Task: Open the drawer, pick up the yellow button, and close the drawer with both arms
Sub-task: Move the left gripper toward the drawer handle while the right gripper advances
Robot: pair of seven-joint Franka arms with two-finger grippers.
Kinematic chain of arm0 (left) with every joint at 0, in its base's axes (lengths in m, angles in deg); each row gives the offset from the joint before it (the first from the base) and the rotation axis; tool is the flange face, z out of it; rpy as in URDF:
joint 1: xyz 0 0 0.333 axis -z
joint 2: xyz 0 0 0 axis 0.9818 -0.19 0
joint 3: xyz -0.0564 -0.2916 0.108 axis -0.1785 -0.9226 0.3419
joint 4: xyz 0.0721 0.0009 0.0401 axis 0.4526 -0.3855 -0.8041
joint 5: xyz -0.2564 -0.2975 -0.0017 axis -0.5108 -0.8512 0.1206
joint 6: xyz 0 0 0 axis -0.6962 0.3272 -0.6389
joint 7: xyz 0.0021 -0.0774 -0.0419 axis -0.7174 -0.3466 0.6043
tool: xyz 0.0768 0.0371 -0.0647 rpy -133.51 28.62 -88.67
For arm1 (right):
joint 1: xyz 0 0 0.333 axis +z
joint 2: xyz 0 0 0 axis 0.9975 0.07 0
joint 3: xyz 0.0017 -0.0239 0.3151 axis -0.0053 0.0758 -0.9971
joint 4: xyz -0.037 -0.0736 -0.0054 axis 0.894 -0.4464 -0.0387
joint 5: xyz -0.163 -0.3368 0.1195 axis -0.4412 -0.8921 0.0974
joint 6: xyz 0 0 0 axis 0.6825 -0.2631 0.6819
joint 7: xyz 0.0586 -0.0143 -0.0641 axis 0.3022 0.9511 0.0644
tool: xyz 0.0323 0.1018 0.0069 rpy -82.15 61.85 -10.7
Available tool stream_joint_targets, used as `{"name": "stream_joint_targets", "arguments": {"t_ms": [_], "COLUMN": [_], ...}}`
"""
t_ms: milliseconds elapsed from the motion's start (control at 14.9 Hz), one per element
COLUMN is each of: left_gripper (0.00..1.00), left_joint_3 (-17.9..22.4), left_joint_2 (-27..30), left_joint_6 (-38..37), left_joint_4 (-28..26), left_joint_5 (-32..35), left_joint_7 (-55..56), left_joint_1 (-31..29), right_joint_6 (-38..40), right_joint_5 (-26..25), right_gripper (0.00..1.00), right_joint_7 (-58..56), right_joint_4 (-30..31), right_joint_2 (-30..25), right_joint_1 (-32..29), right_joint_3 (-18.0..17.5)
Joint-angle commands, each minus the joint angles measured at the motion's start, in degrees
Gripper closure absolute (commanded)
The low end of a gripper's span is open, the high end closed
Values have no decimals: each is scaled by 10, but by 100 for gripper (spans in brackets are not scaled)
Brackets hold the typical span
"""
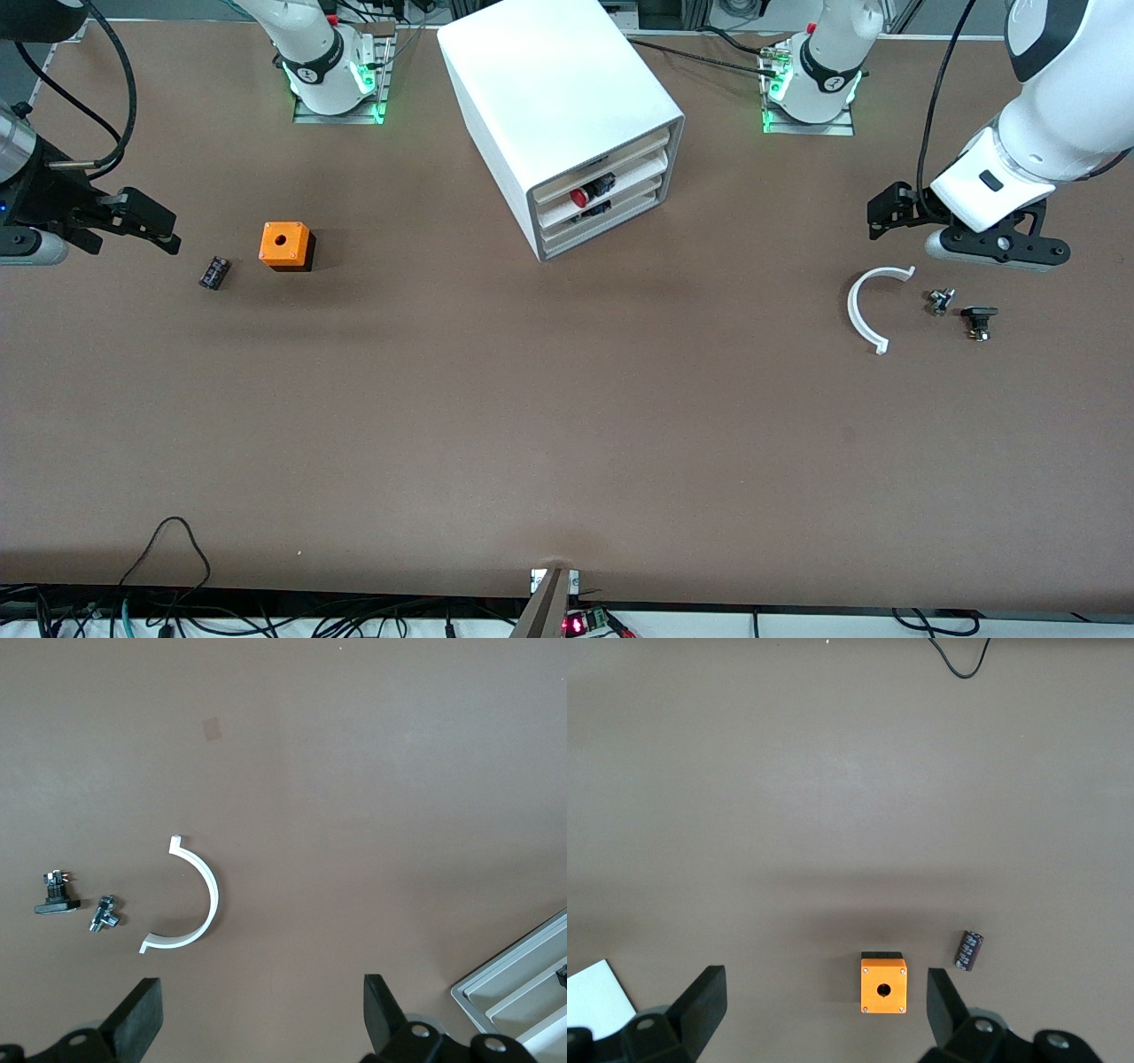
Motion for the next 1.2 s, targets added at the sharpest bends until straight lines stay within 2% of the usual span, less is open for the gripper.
{"name": "stream_joint_targets", "arguments": {"t_ms": [0,134,602,803,937,1138], "left_gripper": [0,0,0,0,0,0], "left_joint_3": [-1,-1,-5,-20,-35,-42], "left_joint_2": [8,8,7,6,6,4], "left_joint_6": [-8,-8,-9,-43,-87,-152], "left_joint_4": [1,1,3,3,3,3], "left_joint_5": [-3,-3,-11,-15,-46,-129], "left_joint_7": [8,14,17,12,10,6], "left_joint_1": [1,1,1,2,1,2], "right_joint_6": [9,8,10,9,9,3], "right_joint_5": [3,1,5,7,6,9], "right_gripper": [0,0,0,0,0,0], "right_joint_7": [-4,-2,-11,-11,-8,-1], "right_joint_4": [-19,-9,-5,-5,-5,-5], "right_joint_2": [6,7,79,103,115,137], "right_joint_1": [1,10,16,16,18,25], "right_joint_3": [-1,-5,-6,-6,-6,-6]}}
